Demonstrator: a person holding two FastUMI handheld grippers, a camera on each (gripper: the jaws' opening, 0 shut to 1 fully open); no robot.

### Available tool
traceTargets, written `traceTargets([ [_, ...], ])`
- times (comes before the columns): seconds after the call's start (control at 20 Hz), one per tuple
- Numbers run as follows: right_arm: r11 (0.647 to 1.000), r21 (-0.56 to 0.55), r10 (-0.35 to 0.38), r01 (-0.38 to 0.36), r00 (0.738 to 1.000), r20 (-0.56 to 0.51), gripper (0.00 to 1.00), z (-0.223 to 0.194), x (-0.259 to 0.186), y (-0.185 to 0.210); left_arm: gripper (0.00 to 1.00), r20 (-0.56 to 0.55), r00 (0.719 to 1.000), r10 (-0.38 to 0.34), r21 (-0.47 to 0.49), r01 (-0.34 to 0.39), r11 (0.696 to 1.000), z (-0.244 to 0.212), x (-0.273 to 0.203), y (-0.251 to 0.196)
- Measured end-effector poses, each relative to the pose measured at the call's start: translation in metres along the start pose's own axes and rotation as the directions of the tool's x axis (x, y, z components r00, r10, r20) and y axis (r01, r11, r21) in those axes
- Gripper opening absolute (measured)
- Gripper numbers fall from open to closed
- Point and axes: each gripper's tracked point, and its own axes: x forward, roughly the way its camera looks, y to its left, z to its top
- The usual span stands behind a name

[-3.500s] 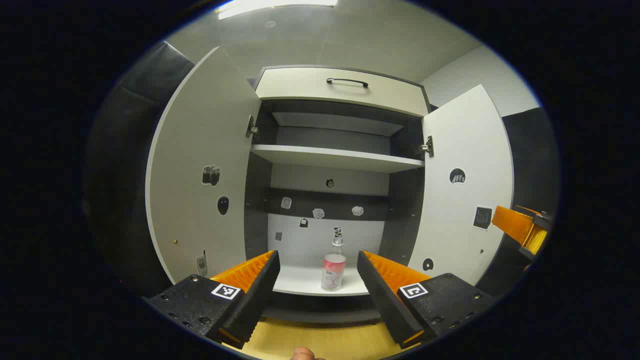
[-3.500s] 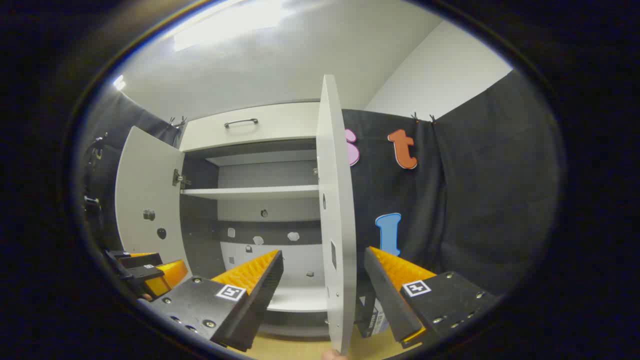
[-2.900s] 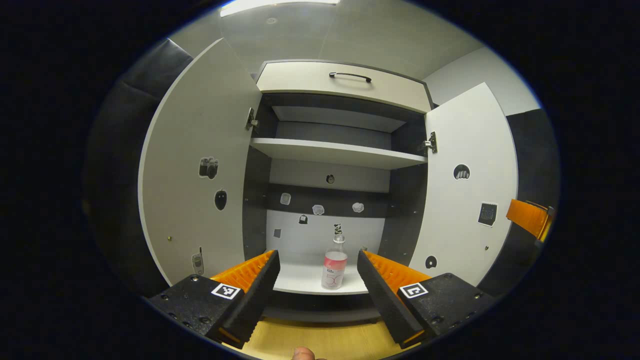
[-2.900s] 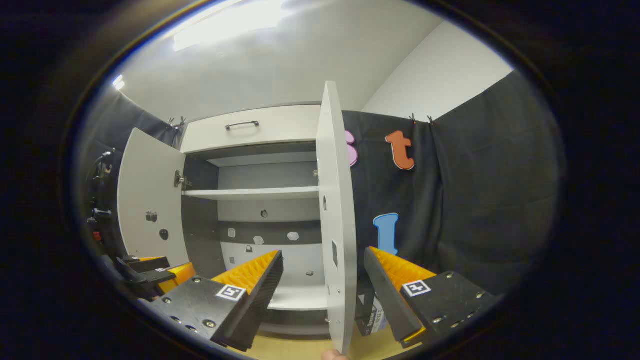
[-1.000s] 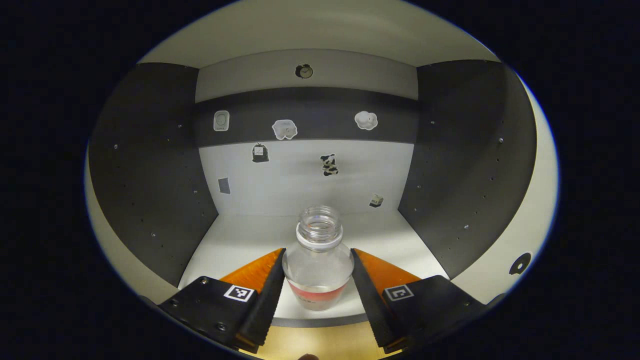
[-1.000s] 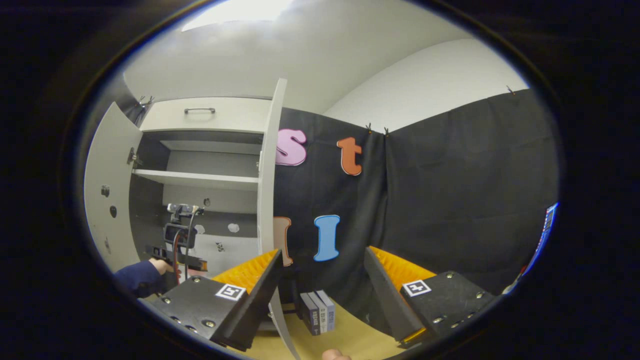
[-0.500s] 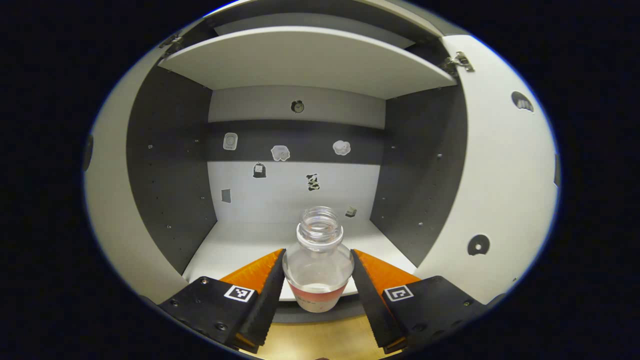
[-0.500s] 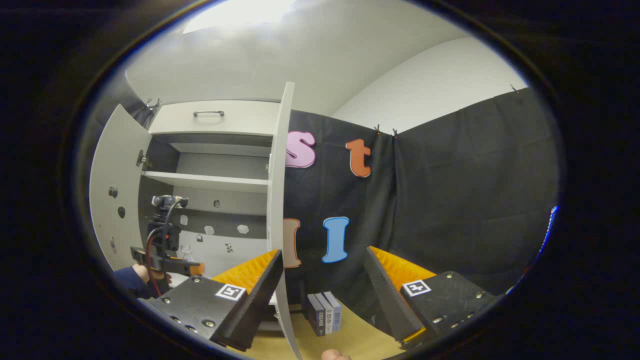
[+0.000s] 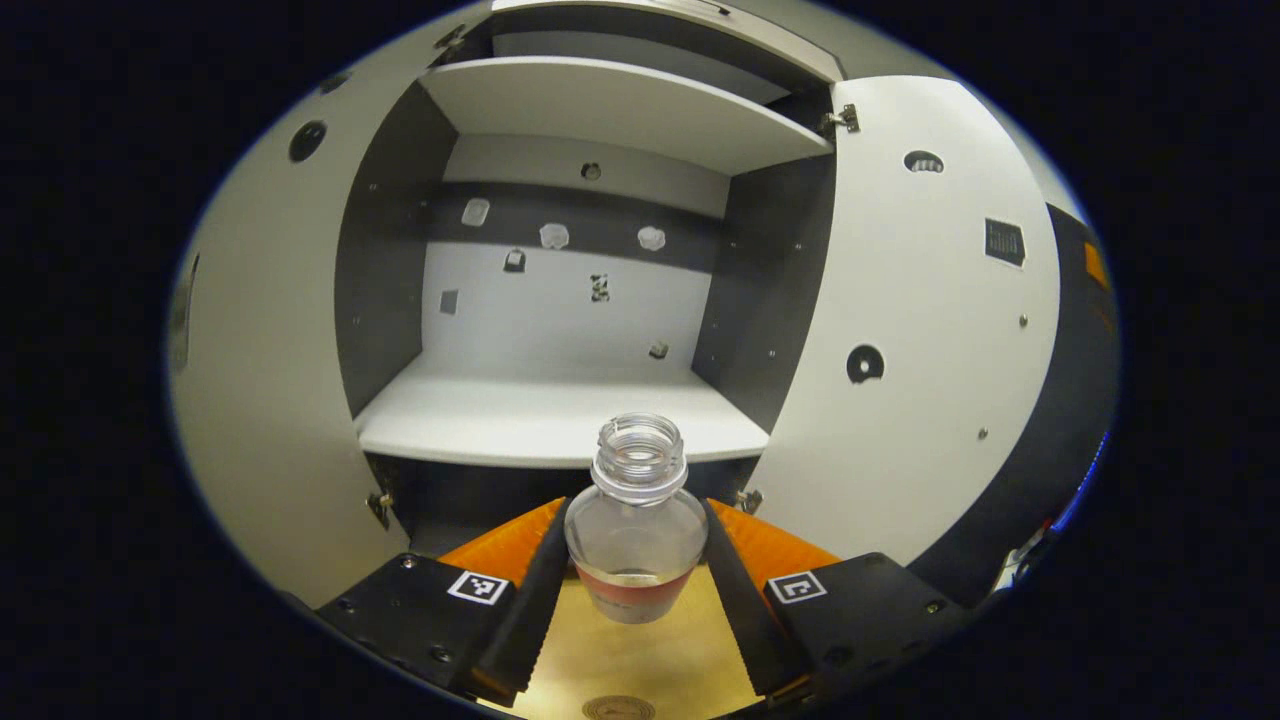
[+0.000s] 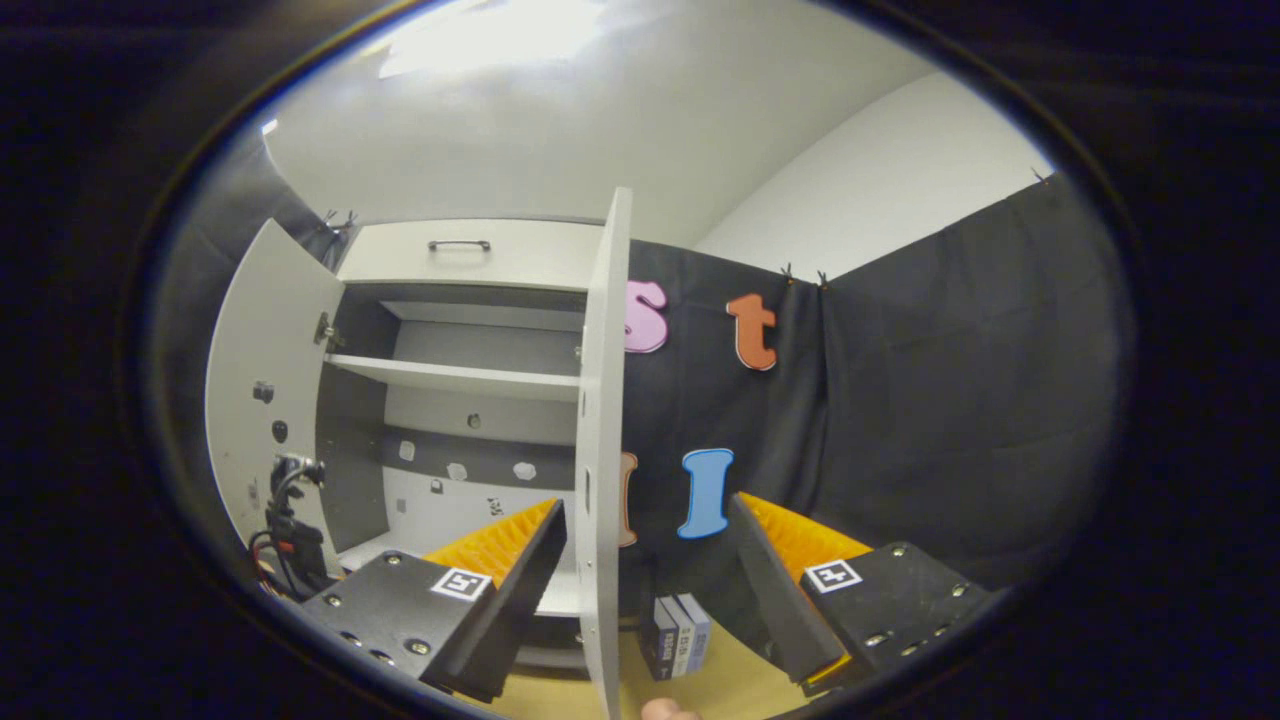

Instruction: Grasp the bottle in the cabinet with the left hand and place it on the coaster, then close the right door with the right hand and the left door with the left hand.

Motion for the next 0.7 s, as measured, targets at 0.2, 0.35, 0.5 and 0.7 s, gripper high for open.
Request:
traceTargets([
  [0.2,0.999,0.009,0.046,-0.046,0.999,0.021,0.93,0.005,-0.001,0.016,0.8,-0.108,0.992,0.064,-0.024,-0.067,0.997,-0.07,-0.009,0.024],
  [0.35,0.998,0.003,0.056,-0.056,0.998,0.022,0.98,0.005,-0.002,0.019,0.8,-0.19,0.978,0.086,-0.037,-0.095,0.995,-0.121,-0.016,0.034],
  [0.5,0.998,-0.005,0.059,-0.059,0.998,0.02,0.98,0.004,-0.004,0.019,0.8,-0.268,0.959,0.095,-0.04,-0.109,0.993,-0.167,-0.026,0.038],
  [0.7,0.998,0.005,0.066,-0.067,0.998,0.011,0.98,0.003,-0.007,0.024,0.8,-0.332,0.941,0.07,-0.073,-0.099,0.992,-0.209,-0.033,0.033],
])
